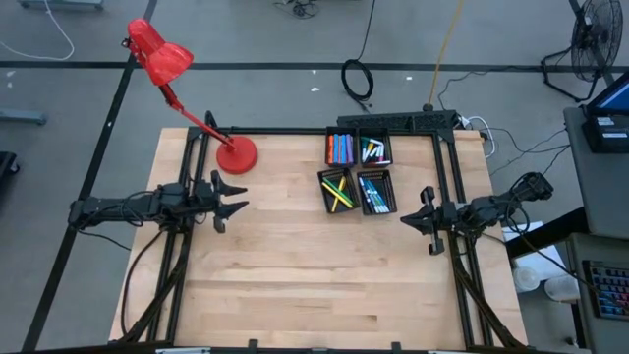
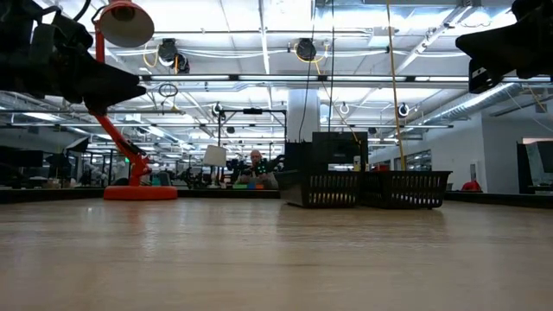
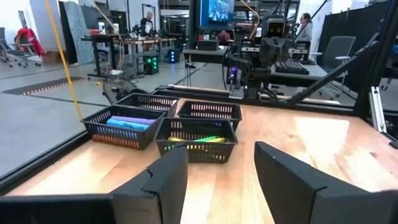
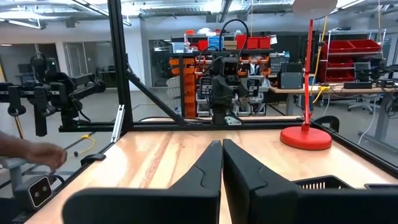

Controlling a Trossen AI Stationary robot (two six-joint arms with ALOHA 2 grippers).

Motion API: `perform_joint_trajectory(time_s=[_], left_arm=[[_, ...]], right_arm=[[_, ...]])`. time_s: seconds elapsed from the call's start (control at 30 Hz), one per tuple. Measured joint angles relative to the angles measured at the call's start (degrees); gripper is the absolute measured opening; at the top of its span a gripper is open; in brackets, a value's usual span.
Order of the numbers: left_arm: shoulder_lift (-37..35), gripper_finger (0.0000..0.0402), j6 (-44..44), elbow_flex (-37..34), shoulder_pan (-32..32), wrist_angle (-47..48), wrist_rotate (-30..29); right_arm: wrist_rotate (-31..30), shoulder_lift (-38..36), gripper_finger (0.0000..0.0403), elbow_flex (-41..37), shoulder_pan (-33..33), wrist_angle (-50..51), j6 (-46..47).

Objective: Pick & Place Markers
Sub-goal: Return to Home Position

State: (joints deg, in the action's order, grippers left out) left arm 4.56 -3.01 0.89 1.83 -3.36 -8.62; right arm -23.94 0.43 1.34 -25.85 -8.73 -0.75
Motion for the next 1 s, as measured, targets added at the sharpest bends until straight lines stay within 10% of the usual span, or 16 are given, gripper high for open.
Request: perform_joint_trajectory(time_s=[1.0], left_arm=[[0.0, 0.0209, 0.0, 0.0, 0.0, -0.1, 0.0]], right_arm=[[0.1, 0.0, 0.0000, 0.0, 0.0, 0.0, -0.1]])
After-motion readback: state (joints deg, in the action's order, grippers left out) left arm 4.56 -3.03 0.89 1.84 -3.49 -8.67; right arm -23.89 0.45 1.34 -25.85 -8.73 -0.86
